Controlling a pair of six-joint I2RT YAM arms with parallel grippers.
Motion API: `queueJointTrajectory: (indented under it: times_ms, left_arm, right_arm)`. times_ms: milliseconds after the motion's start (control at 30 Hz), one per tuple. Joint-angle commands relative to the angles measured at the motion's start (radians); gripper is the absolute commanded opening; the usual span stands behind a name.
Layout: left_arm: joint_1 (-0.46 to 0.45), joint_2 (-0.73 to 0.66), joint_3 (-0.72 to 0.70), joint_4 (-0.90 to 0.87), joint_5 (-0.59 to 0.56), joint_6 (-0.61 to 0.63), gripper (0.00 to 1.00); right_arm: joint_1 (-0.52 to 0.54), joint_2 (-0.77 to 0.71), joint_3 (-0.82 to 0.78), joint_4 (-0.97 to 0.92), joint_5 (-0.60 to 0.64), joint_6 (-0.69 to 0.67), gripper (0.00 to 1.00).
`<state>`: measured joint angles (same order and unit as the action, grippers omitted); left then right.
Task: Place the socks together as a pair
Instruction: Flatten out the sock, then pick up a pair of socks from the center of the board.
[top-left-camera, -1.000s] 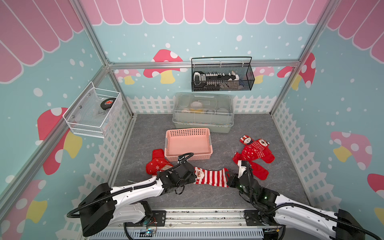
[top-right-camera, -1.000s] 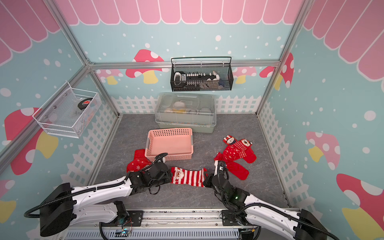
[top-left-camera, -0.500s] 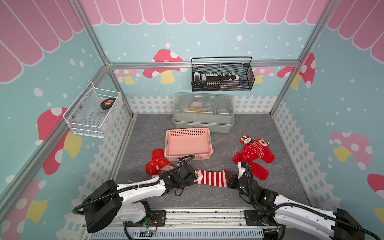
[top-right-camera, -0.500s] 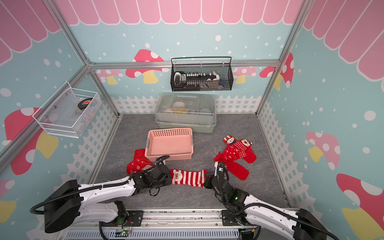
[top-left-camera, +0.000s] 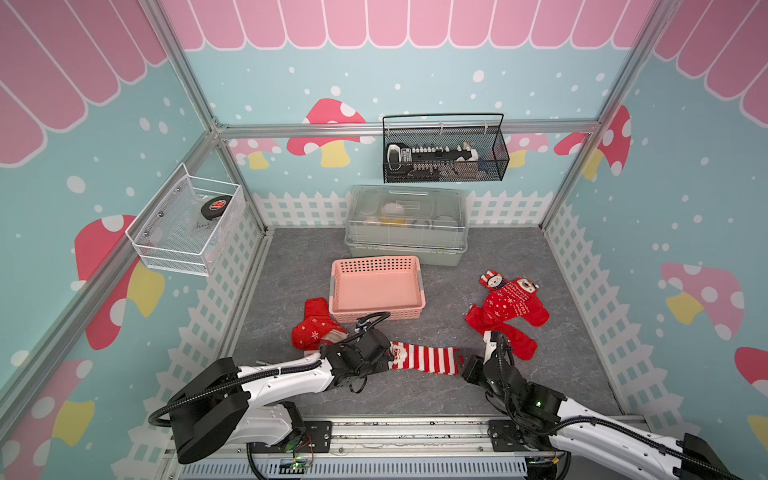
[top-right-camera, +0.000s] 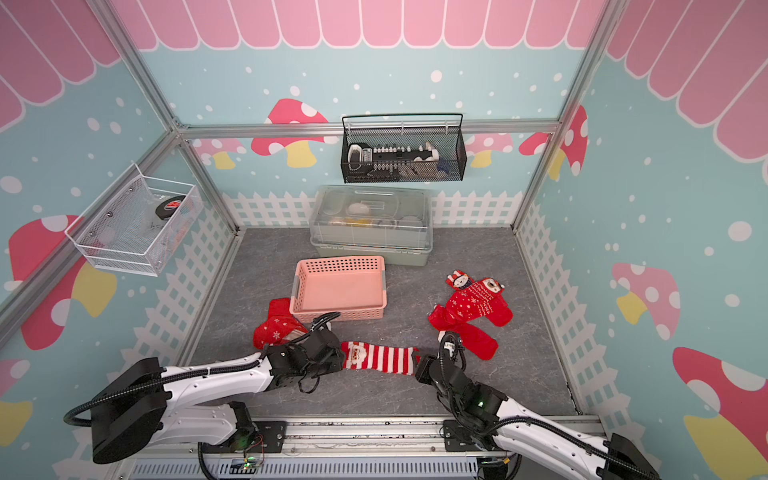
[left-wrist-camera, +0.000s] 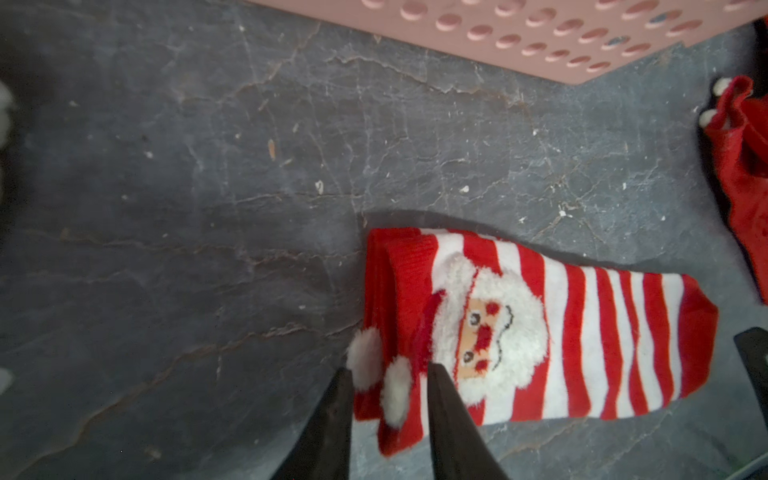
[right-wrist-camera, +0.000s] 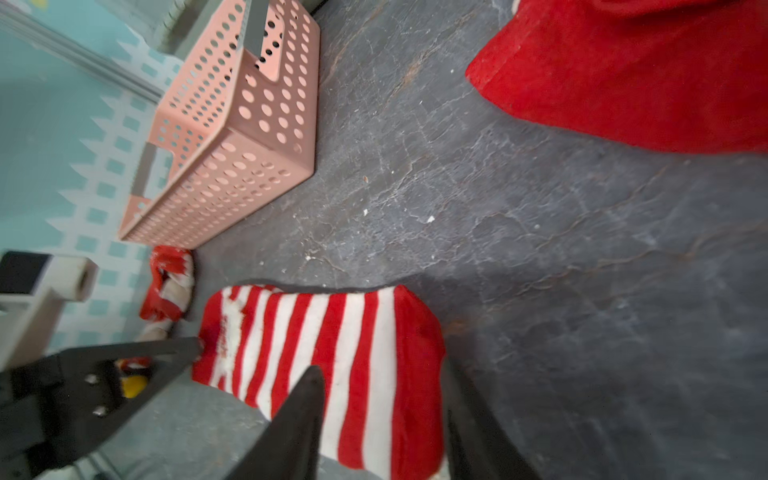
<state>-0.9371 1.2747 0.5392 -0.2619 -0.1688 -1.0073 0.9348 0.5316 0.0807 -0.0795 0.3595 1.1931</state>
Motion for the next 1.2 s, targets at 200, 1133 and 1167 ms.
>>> queueJointTrajectory:
  times_ms: [200, 1133, 1167]
  left_arm:
    - [0.038, -0.073, -0.008, -0.022, -0.038, -0.004, 0.51]
    - [0.078, 0.133, -0.015, 0.128, 0.114, -0.013, 0.42]
    - [0.079, 0.138, -0.012, 0.131, 0.118, -0.013, 0.4]
  right_arm:
    - [-0.004, -0.096, 0.069, -0.209, 0.051, -0.142, 0.62]
    - [-0.027, 0.534, 0.188, 0.105, -0.113, -0.042, 0.62]
    - [-0.027, 0.536, 0.182, 0.112, -0.112, -0.037, 0.6]
